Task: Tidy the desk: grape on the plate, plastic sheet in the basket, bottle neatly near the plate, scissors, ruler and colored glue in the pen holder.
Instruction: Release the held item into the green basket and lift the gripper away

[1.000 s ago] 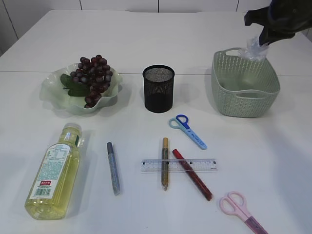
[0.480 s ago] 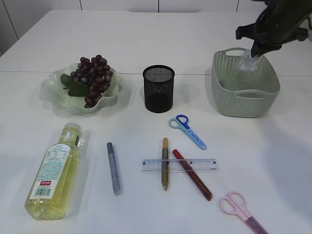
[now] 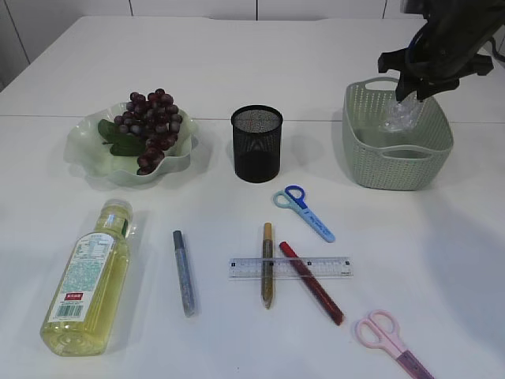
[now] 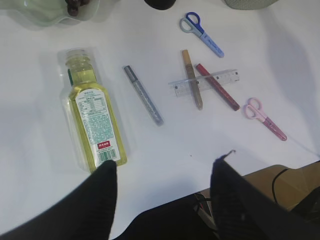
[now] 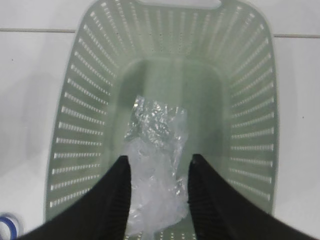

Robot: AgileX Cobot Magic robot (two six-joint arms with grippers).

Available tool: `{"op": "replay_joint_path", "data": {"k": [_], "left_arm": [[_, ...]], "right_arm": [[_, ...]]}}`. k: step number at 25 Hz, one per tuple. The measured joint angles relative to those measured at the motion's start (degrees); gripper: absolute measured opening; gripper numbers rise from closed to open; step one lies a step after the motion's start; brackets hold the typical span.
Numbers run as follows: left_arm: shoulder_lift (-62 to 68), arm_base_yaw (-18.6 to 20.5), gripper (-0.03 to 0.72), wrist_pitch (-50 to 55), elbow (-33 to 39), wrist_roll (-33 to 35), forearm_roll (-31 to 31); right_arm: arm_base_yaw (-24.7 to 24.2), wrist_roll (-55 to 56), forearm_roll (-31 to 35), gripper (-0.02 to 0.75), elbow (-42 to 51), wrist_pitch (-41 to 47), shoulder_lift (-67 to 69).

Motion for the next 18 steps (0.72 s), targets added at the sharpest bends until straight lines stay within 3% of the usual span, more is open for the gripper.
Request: {"op": "replay_joint_path", "data": {"k": [4, 7, 12, 18], "left_arm": [[0.0, 0.0, 0.435, 0.0, 0.0, 0.0, -0.1], [0.0, 0.0, 0.435, 0.0, 0.0, 0.0, -0.23], [0.0, 0.0, 0.435, 0.0, 0.0, 0.0, -0.25], [0.0, 0.0, 0.436, 0.0, 0.0, -0.87, 1.61]], "right_arm": [[0.0, 0.78, 0.0, 0.45, 0.0, -1.12, 0.0], [0.0, 0.83, -0.12, 0.523, 0.0, -1.79, 0.0], [0.0, 0.91, -0.12, 0.543, -1.08, -0.53, 0.0], [0.0, 1.05, 0.3, 0.544, -7.93, 11.43, 0.0]]}}
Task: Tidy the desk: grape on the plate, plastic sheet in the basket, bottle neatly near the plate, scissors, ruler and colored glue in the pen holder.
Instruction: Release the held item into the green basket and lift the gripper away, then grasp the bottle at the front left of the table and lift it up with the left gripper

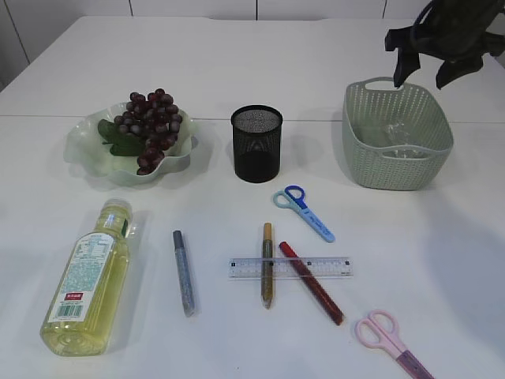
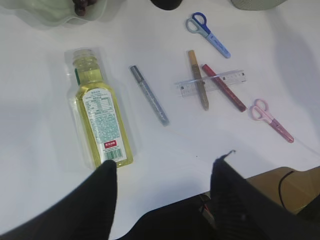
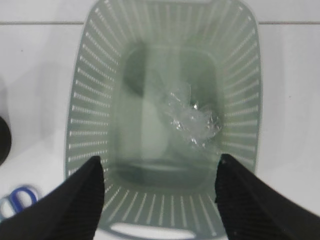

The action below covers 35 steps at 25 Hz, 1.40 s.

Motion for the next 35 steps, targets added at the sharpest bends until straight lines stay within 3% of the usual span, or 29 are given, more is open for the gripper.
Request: {"op": "replay_joint_path", "data": {"k": [5, 20, 28, 35], "left_arm": [[1.95, 0.0, 0.46, 0.0, 0.0, -0.35, 1.84], [16.97, 0.0, 0.475, -0.48, 0.0, -2.42, 7.72], [27.1, 0.0, 0.587, -1.07, 0.0, -3.57, 8.4], [35.28, 0.0, 0.605, -5.68, 0.0, -4.13, 7.44]], "right_arm": [[0.0, 0.0, 0.4, 0.544, -3.82, 10.16, 0.0], [-0.09, -0.61, 8.82, 0.544, -3.19, 11.65, -4.18], [0.01, -2.18, 13.02, 0.544, 9.09, 11.7, -16.33], [0.01, -3.47, 15.01, 0.544, 23.25, 11.7, -28.08]]}}
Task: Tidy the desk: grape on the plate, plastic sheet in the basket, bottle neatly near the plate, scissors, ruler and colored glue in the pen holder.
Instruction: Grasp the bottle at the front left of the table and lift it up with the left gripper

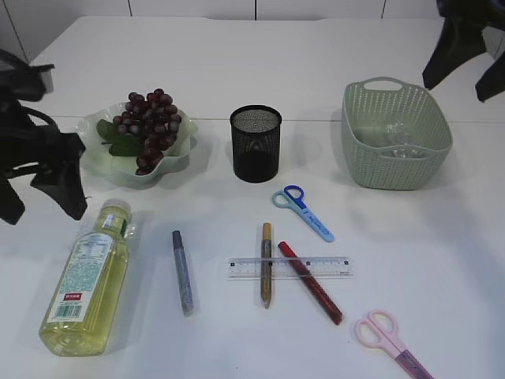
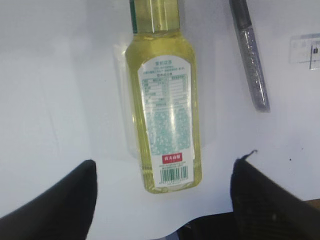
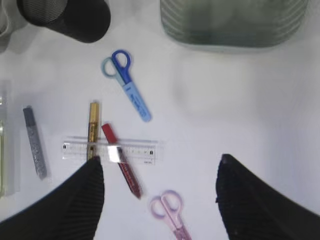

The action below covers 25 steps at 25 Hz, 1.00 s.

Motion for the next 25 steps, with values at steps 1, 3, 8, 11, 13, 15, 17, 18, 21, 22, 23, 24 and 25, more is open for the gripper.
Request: {"op": "replay_joint_path", "data": {"k": [1, 3, 8, 11, 13, 15, 17, 18, 21, 22, 23, 24, 25], "left_arm": [[1.04, 0.0, 0.605, -0.8, 0.0, 0.0, -0.45], [3.64, 0.0, 0.606, -1.66, -0.31, -0.08, -1.02], [9.74, -1.33, 0.606, -2.47, -3.08, -0.08, -1.0], [13.0, -2.07, 0.606, -2.69, -4.64, -0.12, -0.9], [15.21, -2.43, 0.608, -2.57, -5.87, -0.22, -0.5], [17.37, -2.41, 0.608, -1.99, -6.69, -0.65, 0.11], [18.96, -2.41, 0.61, -1.32, -7.23, -1.0, 0.52], [19.63, -2.41, 0.61, -1.32, -7.33, -1.11, 0.64], [21.05, -2.41, 0.61, -1.32, -7.46, -1.59, 0.86], [21.62, -2.41, 0.61, -1.32, -7.46, -1.83, 1.12], [22.03, -2.41, 0.61, -1.32, -7.46, -2.05, 1.24], [22.6, -2.41, 0.61, -1.32, -7.46, -2.17, 1.34], [23.17, -2.41, 0.61, -1.32, -7.46, -2.28, 1.34]], "right_arm": [[0.0, -0.25, 0.44, 0.544, 1.69, 0.0, -1.37], [0.08, -0.38, 1.05, 0.544, 4.19, 0.0, -4.21], [0.08, -1.04, 1.71, 0.544, 6.37, 0.09, -8.32], [0.08, -1.35, 1.83, 0.544, 6.37, 0.09, -9.24], [0.08, -1.35, 2.16, 0.544, 6.37, 0.09, -9.37], [0.08, -1.35, 2.3, 0.544, 6.37, 0.09, -9.37], [0.08, -1.35, 2.3, 0.544, 6.37, 0.09, -9.49], [0.08, -1.35, 2.4, 0.544, 6.37, 0.09, -9.49], [0.08, -1.35, 2.39, 0.544, 6.37, 0.09, -9.49], [0.08, -1.76, 2.39, 0.544, 6.37, 0.09, -9.52], [0.08, -1.74, 2.39, 0.544, 6.37, 0.09, -9.62], [0.08, -1.89, 2.39, 0.544, 6.37, 0.09, -9.62], [0.08, -1.89, 2.39, 0.544, 6.37, 0.09, -9.62]]}}
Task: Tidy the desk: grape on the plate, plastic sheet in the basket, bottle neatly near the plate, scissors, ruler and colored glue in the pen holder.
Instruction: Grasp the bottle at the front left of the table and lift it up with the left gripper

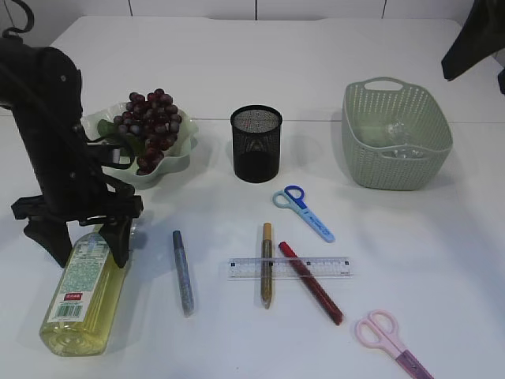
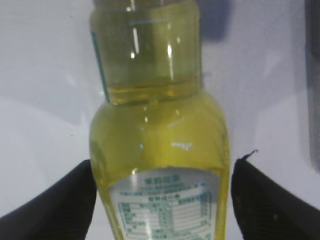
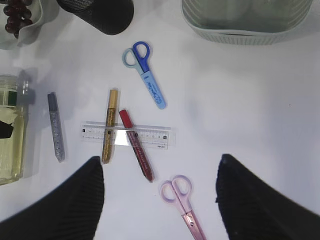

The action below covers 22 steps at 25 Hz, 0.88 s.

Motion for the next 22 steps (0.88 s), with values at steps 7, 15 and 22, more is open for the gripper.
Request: {"op": "replay_joint_path", "data": {"k": [7, 15, 22], "left_arm": [[2.71, 0.0, 0.608, -0.87, 0.0, -0.08, 0.0], [4.6, 0.0, 0.599, -2.22, -0.02, -0.08, -0.32], [5.15, 0.0, 0.573, -2.57, -0.02, -0.08, -0.56]], "right_arm": [[0.0, -0.41, 0.0, 0.544, 0.0, 0.0, 0.0], [0.0, -0.51, 0.04, 0.544, 0.0, 0.04, 0.0], [0.0, -0.55, 0.04, 0.544, 0.0, 0.13, -0.12]]}}
